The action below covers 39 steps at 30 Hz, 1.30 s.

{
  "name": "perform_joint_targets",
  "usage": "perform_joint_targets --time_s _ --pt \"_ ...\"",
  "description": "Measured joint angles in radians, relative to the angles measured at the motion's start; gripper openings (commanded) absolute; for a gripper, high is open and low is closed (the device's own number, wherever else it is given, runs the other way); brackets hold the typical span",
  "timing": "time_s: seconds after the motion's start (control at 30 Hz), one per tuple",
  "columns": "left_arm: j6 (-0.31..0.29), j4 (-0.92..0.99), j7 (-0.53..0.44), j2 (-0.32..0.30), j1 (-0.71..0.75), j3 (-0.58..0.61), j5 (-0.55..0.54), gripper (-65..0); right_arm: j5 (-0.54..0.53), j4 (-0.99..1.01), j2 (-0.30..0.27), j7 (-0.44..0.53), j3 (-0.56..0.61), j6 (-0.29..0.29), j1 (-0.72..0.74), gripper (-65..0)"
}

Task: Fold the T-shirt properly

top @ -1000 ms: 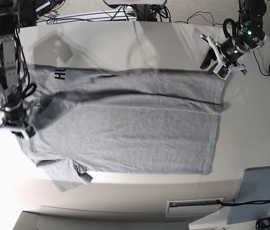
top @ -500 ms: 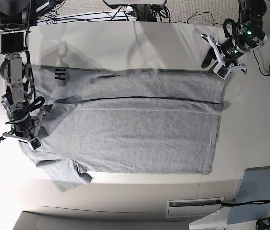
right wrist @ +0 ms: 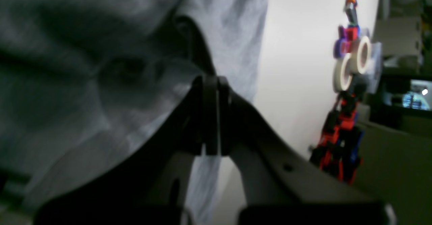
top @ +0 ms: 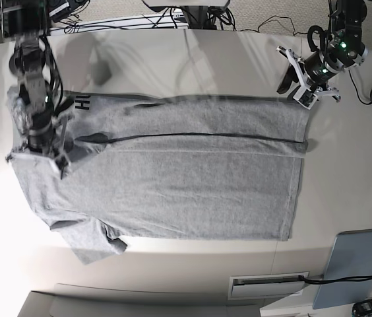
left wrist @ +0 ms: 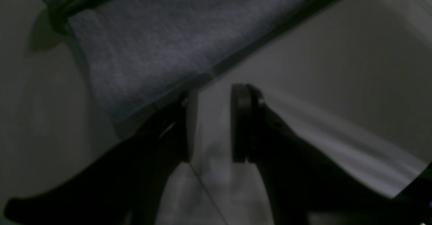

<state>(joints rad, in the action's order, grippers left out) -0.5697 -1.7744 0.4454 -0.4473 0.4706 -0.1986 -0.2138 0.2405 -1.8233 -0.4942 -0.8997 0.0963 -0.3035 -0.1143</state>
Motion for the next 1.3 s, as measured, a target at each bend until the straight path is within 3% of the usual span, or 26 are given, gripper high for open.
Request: perform_joint_targets --time_s 0.27,0.43,0.6,0.77,0.93,1.17,1.3 --pt "0.000 0.000 0.000 0.002 0.000 0.000 0.000 -49.7 -0.084 -0.245 0.002 -0.062 -0.002 0.008 -0.233 -65.0" --pt "0.000 0.000 0.000 0.001 0.000 0.000 0.000 -49.7 -0.086 -0.286 0.047 -0.061 -0.002 0.008 -0.309 -65.0" --pt "0.000 0.000 0.000 0.001 0.000 0.000 0.000 -49.7 -0.155 -0.286 0.064 -0.065 0.024 -0.002 -0.321 -65.0" --pt "0.000 0.000 0.000 0.001 0.000 0.000 0.000 -49.7 -0.158 -0.286 0.064 -0.061 0.123 -0.002 -0.321 -65.0" --pt "0.000 0.000 0.000 0.001 0.000 0.000 0.000 -49.7 -0.086 -0.286 0.064 -0.050 0.207 0.051 -0.321 -65.0" --pt "0.000 0.000 0.000 0.001 0.000 0.000 0.000 -49.7 -0.069 -0.286 0.065 -0.033 0.222 0.064 -0.321 -65.0" --pt "0.000 0.000 0.000 0.001 0.000 0.000 0.000 -49.7 -0.064 -0.285 0.118 -0.006 0.221 0.072 -0.314 -65.0"
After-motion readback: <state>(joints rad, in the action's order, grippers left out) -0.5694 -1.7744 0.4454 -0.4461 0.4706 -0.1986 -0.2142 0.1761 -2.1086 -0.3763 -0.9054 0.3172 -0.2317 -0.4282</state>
